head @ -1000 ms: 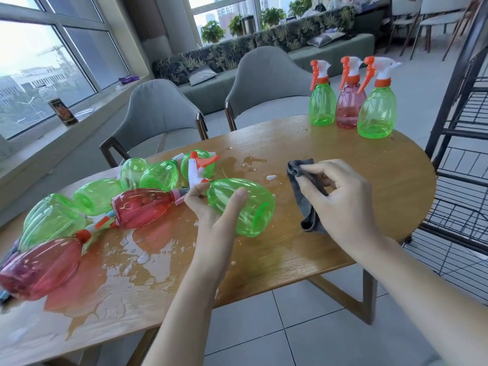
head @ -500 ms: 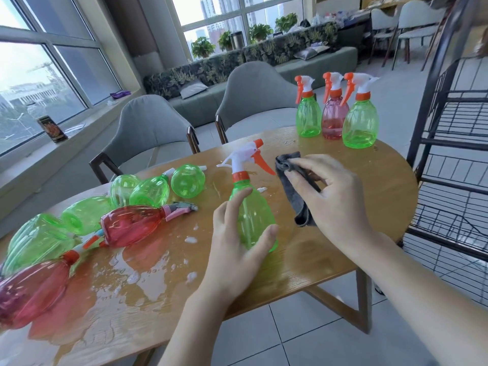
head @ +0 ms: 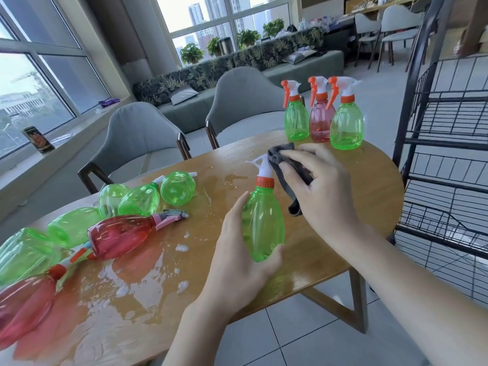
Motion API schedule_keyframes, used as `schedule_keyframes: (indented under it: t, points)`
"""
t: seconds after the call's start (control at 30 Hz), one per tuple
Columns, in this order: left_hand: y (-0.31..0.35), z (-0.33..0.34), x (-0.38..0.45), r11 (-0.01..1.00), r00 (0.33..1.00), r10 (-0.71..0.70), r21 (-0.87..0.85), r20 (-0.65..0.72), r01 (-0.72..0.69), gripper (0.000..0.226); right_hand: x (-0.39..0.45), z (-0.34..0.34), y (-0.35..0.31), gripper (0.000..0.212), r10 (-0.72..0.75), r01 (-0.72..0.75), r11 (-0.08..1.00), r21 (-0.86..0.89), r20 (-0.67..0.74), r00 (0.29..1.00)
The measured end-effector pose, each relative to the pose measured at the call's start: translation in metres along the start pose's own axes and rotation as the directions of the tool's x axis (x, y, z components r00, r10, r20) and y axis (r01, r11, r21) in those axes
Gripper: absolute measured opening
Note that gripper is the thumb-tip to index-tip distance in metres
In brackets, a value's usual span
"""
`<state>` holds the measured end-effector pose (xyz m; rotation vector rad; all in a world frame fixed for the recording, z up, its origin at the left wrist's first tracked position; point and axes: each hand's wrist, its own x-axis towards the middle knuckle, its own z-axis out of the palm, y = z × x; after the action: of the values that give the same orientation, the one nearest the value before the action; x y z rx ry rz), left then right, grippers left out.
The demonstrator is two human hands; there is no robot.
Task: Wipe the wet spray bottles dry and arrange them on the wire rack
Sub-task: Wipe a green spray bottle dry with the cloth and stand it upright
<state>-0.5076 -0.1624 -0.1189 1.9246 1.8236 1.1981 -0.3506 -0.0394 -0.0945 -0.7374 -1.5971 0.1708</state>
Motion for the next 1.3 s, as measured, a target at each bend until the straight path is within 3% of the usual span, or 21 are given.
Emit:
schedule_keyframes:
  t: [0.3,0.57,0.8,1.03,1.23,1.3]
  points:
    - [0.001,0.007,0.001,1.000,0.999,0.026,0.009,-0.031,-0.026,0.099,0.002,0.000,-0.004,0.020,-0.084,0.082,0.996,0.028,0.062,0.995]
    - [0.001,0.009,-0.001,1.000,0.999,0.006,0.001,-0.054,-0.006,0.099,0.000,-0.008,0.018,0.018,-0.018,0.012,0.994,-0.104,-0.057,0.998]
    - [-0.003,0.010,-0.001,0.998,0.994,-0.052,-0.028,-0.094,0.049,0.100,-0.024,-0.001,0.020,0.020,-0.039,0.046,0.993,-0.112,0.058,0.998]
    - [-0.003,0.009,-0.002,0.997,0.994,-0.066,-0.039,-0.084,0.063,0.100,-0.017,-0.001,0.014,0.020,-0.083,0.085,0.989,-0.117,0.022,0.996]
    - [-0.002,0.005,-0.003,0.987,0.986,-0.119,-0.119,-0.116,0.105,0.093,-0.034,-0.007,0.022,0.023,-0.025,0.048,0.985,-0.165,0.141,0.990]
    - [-0.002,0.003,-0.003,0.985,0.986,-0.128,-0.133,-0.110,0.113,0.092,-0.030,-0.014,0.020,0.020,0.051,-0.037,0.993,-0.110,0.130,0.990]
